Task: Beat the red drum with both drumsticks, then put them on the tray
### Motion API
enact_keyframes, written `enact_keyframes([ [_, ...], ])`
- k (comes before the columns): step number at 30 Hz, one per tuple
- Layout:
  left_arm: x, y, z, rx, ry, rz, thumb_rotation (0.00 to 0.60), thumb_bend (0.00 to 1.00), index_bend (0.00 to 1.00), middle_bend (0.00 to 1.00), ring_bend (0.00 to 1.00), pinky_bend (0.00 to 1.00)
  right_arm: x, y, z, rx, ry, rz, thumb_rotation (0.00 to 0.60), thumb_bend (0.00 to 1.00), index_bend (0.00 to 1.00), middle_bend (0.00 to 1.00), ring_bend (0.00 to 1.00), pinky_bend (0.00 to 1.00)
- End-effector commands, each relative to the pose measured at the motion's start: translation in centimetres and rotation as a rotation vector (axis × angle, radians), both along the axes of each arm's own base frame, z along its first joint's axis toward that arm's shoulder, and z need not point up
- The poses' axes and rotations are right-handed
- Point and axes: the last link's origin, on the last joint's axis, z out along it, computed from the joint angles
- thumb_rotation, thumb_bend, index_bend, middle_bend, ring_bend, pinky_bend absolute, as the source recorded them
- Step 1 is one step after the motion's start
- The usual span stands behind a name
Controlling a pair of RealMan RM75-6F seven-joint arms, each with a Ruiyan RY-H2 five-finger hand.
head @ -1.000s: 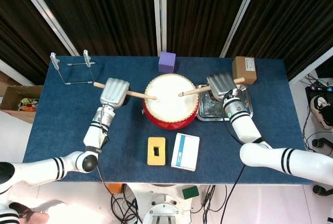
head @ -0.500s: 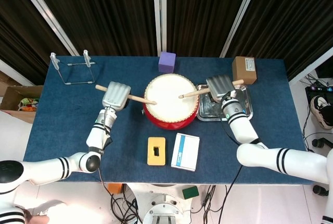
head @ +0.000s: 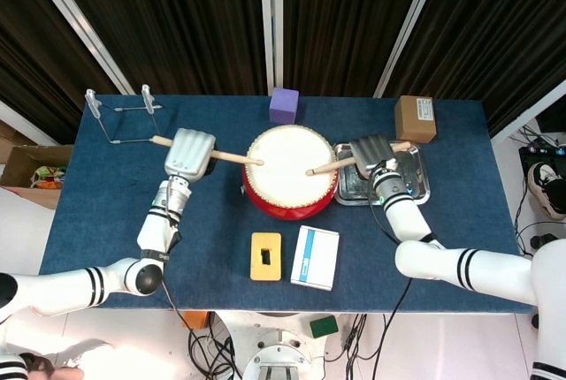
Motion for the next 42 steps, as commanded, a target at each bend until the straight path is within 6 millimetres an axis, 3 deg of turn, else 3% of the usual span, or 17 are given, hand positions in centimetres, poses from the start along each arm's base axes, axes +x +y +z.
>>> enact_keyframes([
  [1, 0.1, 0.1, -3.0, -0.061, 0.050, 0.013, 0.600, 0.38, 1.00, 1.00, 1.00, 1.00, 1.6, 0.2, 1.6, -0.036, -0.076, 0.034, 0.600, 1.00, 1.00, 1.00, 1.00, 1.00],
  [5, -0.1, 0.6, -5.3, -0.094, 0.105, 0.035, 0.600, 0.38, 1.00, 1.00, 1.00, 1.00, 2.6, 0.6, 4.2, -0.079, -0.165, 0.060, 0.600, 1.00, 1.00, 1.00, 1.00, 1.00],
  [8, 0.3, 1.0, -4.6, -0.064, 0.073, 0.038, 0.600, 0.38, 1.00, 1.00, 1.00, 1.00, 2.1, 0.7, 4.6, -0.081, -0.171, 0.048, 0.600, 1.00, 1.00, 1.00, 1.00, 1.00],
  [14, 1.5, 0.5, -0.7, 0.017, -0.010, -0.020, 0.600, 0.38, 1.00, 1.00, 1.00, 1.00, 0.0, 0.1, 1.0, -0.010, -0.056, -0.006, 0.600, 1.00, 1.00, 1.00, 1.00, 1.00],
  [19, 1.9, -0.1, -0.6, -0.001, 0.006, -0.046, 0.600, 0.38, 1.00, 1.00, 1.00, 1.00, -0.4, -0.2, -0.9, 0.006, 0.007, -0.018, 0.600, 1.00, 1.00, 1.00, 1.00, 1.00],
  [21, 1.8, -0.2, -1.8, -0.027, 0.028, -0.042, 0.600, 0.38, 1.00, 1.00, 1.00, 1.00, 0.1, -0.1, -0.4, -0.007, -0.033, -0.009, 0.600, 1.00, 1.00, 1.00, 1.00, 1.00],
  [26, 0.9, 0.3, -5.1, -0.087, 0.134, -0.016, 0.600, 0.38, 1.00, 1.00, 1.00, 1.00, 1.3, 0.7, 3.3, -0.070, -0.147, 0.038, 0.600, 1.00, 1.00, 1.00, 1.00, 1.00],
  [30, 0.9, 0.7, -4.4, -0.047, 0.069, 0.009, 0.600, 0.38, 1.00, 1.00, 1.00, 1.00, 0.8, 1.6, 6.0, -0.100, -0.213, 0.054, 0.600, 1.00, 1.00, 1.00, 1.00, 1.00],
  [35, 0.8, 0.1, 0.5, 0.052, -0.095, -0.004, 0.600, 0.38, 1.00, 1.00, 1.00, 1.00, -3.7, 2.4, 7.8, -0.114, -0.196, -0.015, 0.600, 1.00, 1.00, 1.00, 1.00, 1.00],
  [42, -1.5, -1.5, 5.6, 0.142, -0.184, -0.004, 0.600, 0.38, 1.00, 1.00, 1.00, 1.00, -11.9, 3.5, 6.7, -0.077, -0.148, -0.147, 0.600, 1.00, 1.00, 1.00, 1.00, 1.00],
])
